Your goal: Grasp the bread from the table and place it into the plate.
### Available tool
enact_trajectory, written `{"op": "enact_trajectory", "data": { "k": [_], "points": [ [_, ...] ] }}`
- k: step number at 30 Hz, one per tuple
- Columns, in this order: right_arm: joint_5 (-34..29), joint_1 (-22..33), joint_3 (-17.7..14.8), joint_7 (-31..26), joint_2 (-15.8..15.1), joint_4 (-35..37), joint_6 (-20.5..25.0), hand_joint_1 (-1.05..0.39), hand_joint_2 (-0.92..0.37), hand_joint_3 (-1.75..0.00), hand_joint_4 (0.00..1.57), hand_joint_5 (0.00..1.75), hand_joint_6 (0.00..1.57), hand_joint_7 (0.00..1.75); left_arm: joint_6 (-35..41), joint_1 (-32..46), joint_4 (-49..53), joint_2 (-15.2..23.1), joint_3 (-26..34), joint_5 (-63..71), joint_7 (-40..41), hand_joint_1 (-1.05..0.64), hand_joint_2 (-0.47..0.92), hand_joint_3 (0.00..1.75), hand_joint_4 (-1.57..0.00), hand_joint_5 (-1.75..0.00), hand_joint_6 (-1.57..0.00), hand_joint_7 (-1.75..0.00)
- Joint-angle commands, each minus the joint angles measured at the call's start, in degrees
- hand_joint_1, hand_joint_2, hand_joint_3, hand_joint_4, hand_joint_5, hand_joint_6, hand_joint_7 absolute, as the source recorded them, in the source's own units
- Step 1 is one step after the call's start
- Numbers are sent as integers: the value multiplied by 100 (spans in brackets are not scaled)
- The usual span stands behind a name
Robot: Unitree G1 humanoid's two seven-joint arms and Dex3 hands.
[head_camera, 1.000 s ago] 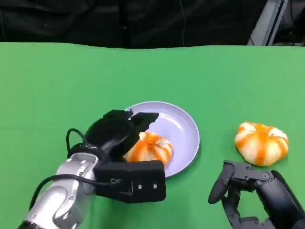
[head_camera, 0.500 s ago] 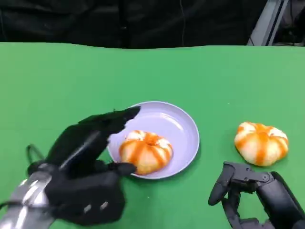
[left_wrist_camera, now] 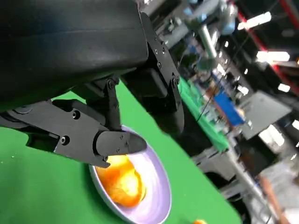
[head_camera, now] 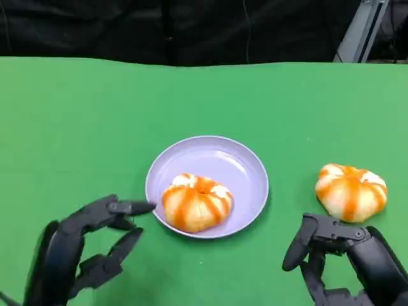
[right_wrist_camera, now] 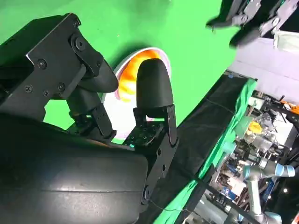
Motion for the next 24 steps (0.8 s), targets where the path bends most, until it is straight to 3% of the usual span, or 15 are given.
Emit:
{"op": "enact_trajectory", "data": {
  "k": [1, 3, 11, 15, 24],
  "points": [
    [140, -47, -82, 30, -69, 118, -101, 10, -33, -143, 82, 166, 79, 135, -170, 298, -81, -243, 186, -392, 88, 5, 54, 115, -85, -159, -84, -129],
    [123, -37, -79, 23, -55, 78, -39, 10, -32, -143, 83, 167, 79, 135, -199, 405, -138, -317, 205, -587, 3, 8, 49, 127, -86, -162, -83, -138],
    [43, -128, -101, -32, -73, 206, -224, 11, -31, -145, 83, 166, 81, 134, -194, 613, -228, -424, 299, -691, -86, 12, 37, 144, -83, -174, -79, -156],
    [53, -147, -113, -14, -90, 290, -323, 11, -31, -146, 84, 167, 81, 135, -301, 515, -48, -390, 330, -719, -175, 10, 42, 131, -82, -175, -79, -156],
    [116, -123, -127, 28, -91, 322, -364, 10, -32, -144, 82, 168, 79, 134, -406, 422, 146, -468, 365, -645, -198, 6, 45, 124, -82, -173, -80, -152]
  ]
}}
